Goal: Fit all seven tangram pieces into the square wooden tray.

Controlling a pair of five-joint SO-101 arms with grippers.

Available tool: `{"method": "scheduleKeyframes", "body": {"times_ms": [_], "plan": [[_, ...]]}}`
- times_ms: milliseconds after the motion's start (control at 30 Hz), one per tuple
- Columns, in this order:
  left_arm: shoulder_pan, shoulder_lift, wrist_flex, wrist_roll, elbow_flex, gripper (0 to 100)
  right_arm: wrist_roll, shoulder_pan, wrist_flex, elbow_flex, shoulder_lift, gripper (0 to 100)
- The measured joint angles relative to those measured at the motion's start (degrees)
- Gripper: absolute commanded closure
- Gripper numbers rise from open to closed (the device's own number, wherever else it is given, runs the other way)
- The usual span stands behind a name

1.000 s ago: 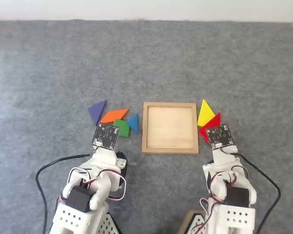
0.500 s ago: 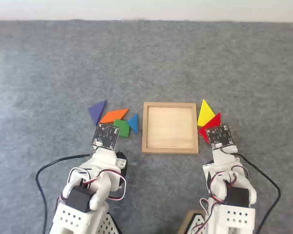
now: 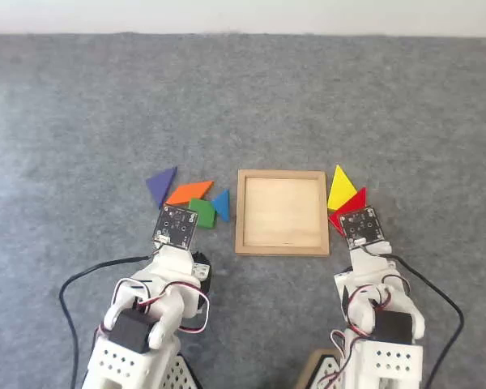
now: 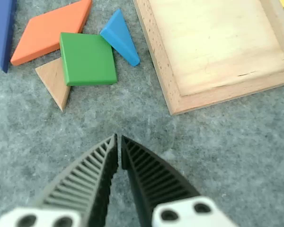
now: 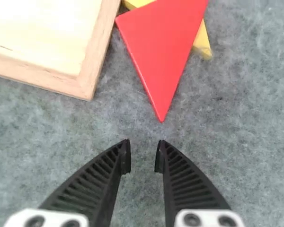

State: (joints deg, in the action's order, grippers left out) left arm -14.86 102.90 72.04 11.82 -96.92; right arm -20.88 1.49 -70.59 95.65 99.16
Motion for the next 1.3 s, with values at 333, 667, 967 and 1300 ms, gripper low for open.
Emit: {"method": "scheduleKeyframes", "body": {"times_ms": [333, 667, 967, 1300], "plan": [[0.00, 0.00, 0.00, 0.00, 0.00, 99, -1.32, 0.26, 1.23, 0.00, 0.00, 89.7], [0.00, 0.00, 0.00, 0.00, 0.00, 99, -9.93, 5.71, 0.44, -12.48, -0.09, 89.7], [0.00, 0.00, 0.00, 0.00, 0.00, 99, -5.98, 0.62, -1.76, -37.63, -32.26, 89.6], [0.00, 0.00, 0.00, 0.00, 0.00, 99, 5.80, -7.12, 8.18, -57.14, -84.31, 73.4]]}}
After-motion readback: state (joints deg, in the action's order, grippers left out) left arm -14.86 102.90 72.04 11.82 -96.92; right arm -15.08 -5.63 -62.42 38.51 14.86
